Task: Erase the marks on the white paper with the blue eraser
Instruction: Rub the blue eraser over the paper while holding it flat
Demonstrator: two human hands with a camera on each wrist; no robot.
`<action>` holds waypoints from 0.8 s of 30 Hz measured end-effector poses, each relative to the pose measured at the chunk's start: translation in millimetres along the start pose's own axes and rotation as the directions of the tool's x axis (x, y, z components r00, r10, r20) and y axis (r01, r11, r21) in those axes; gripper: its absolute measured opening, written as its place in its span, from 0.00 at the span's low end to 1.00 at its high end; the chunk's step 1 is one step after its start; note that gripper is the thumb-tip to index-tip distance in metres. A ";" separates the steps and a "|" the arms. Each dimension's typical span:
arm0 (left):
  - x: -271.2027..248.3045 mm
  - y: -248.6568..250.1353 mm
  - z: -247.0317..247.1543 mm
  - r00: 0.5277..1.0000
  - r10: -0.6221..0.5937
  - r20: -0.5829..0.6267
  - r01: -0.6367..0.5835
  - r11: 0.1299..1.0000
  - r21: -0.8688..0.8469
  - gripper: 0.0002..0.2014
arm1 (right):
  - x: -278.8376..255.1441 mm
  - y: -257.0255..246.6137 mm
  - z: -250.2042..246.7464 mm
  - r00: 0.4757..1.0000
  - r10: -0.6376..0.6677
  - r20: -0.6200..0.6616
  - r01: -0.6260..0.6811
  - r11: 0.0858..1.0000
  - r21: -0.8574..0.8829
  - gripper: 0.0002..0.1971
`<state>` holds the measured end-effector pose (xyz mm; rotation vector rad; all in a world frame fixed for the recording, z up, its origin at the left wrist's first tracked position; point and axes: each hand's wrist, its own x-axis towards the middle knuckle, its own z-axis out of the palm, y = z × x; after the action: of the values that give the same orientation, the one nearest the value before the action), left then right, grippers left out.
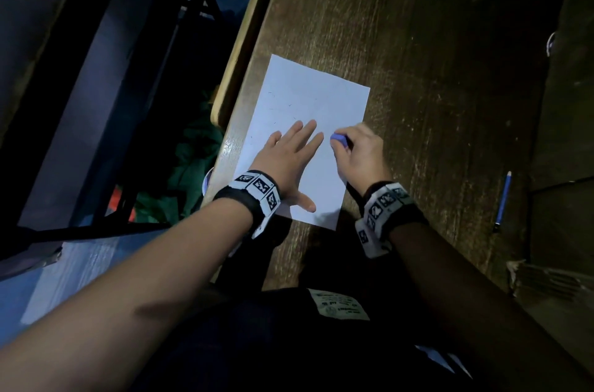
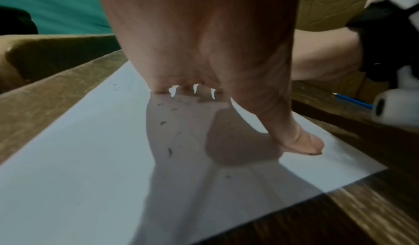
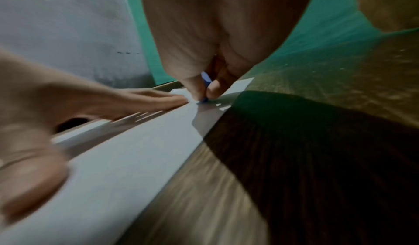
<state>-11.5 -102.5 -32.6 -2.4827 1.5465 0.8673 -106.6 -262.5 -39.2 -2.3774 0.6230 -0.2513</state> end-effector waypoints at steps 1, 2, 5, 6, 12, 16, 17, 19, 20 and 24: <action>1.7 1.2 1.1 1.000 -0.006 -0.005 0.006 1.000 0.007 0.73 | -13.1 -3.0 6.1 1.000 -0.016 0.025 0.016 1.000 -0.017 0.03; 3.5 1.7 2.1 1.000 -0.009 -0.006 0.009 1.000 0.009 0.73 | -30.4 -8.0 12.4 0.996 -0.054 0.071 0.055 0.998 -0.014 0.04; 7.7 -0.6 6.7 1.000 -0.023 -0.005 0.023 1.000 0.007 0.74 | -66.7 -17.7 14.4 0.942 -0.217 0.255 0.207 0.976 0.068 0.06; 8.2 -1.4 7.2 1.000 -0.023 -0.004 0.023 1.000 0.014 0.75 | -54.3 -14.3 11.0 0.938 -0.209 0.277 0.201 0.978 0.060 0.06; 9.5 -1.0 9.6 1.000 -0.020 0.003 0.019 0.999 0.030 0.76 | -7.7 -3.1 5.3 0.999 -0.037 0.008 0.037 0.998 -0.050 0.03; 9.2 -2.0 9.1 1.000 -0.026 -0.008 0.026 1.000 0.009 0.75 | -68.9 -6.5 8.4 0.934 -0.288 0.212 0.286 0.957 0.040 0.03; 9.4 -1.6 9.0 1.000 -0.026 -0.003 0.026 1.000 0.009 0.75 | -59.8 -3.6 5.8 0.926 -0.293 0.239 0.289 0.956 0.054 0.03; 9.0 -0.2 7.2 1.000 -0.027 0.010 0.026 0.999 0.020 0.76 | -21.9 -2.3 0.6 0.961 -0.188 0.202 0.194 0.981 -0.012 0.03; 8.9 1.1 5.3 0.999 -0.027 0.020 0.027 0.999 0.023 0.76 | -3.0 -0.8 -1.2 0.978 -0.142 0.154 0.153 0.986 -0.062 0.03; 11.0 6.4 -2.9 0.998 -0.045 0.047 0.042 0.998 0.053 0.77 | 2.8 3.6 8.4 0.998 -0.065 0.010 0.066 0.996 -0.058 0.03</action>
<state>-12.1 -115.4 -34.3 -2.4313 1.4750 0.8625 -102.7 -261.7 -47.9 -2.4569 0.5566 -0.2554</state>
